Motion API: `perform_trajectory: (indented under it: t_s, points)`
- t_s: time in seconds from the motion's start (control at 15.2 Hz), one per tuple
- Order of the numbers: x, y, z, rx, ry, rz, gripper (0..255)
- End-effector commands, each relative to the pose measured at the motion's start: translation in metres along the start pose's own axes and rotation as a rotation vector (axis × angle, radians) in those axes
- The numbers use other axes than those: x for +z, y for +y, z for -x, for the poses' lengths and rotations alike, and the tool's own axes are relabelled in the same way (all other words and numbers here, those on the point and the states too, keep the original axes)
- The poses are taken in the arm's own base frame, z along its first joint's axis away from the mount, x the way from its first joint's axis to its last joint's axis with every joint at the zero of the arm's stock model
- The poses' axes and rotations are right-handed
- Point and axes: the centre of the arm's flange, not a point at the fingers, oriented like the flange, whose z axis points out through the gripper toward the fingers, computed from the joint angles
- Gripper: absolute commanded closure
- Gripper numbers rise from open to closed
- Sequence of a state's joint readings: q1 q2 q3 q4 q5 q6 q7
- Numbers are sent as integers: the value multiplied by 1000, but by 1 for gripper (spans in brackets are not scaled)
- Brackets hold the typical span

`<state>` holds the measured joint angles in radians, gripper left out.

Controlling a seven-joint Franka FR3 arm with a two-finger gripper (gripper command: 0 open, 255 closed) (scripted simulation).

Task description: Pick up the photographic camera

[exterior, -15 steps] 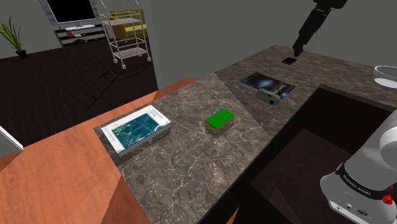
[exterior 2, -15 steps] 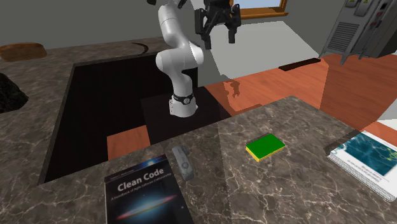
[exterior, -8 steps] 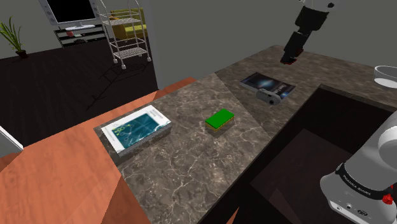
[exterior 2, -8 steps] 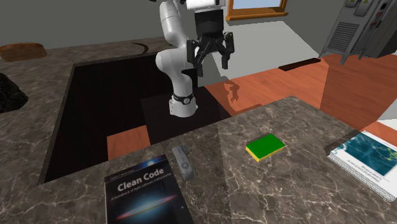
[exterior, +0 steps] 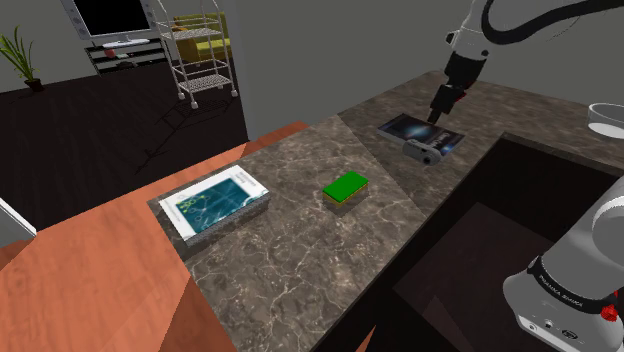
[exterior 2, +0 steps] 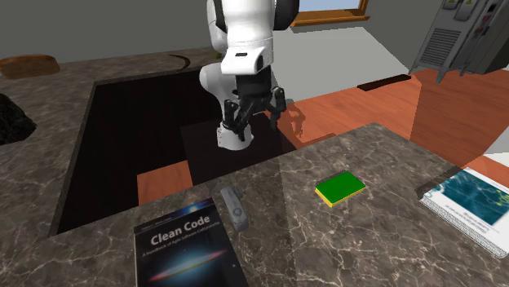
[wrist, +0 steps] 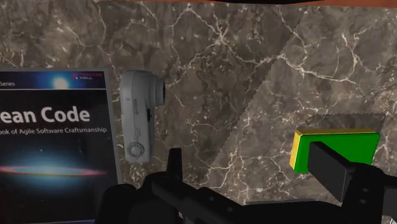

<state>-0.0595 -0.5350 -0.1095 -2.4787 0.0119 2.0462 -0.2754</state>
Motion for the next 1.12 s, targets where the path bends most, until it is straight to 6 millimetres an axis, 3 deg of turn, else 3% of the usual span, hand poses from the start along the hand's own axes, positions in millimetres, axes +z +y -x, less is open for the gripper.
perform_trajectory:
  t_s: [0.0,0.73,1.06]
  points:
    - [20,18,-7,8,-11,3,0]
    - [137,102,-33,56,-78,14,0]
    - [160,104,-31,57,-79,14,0]
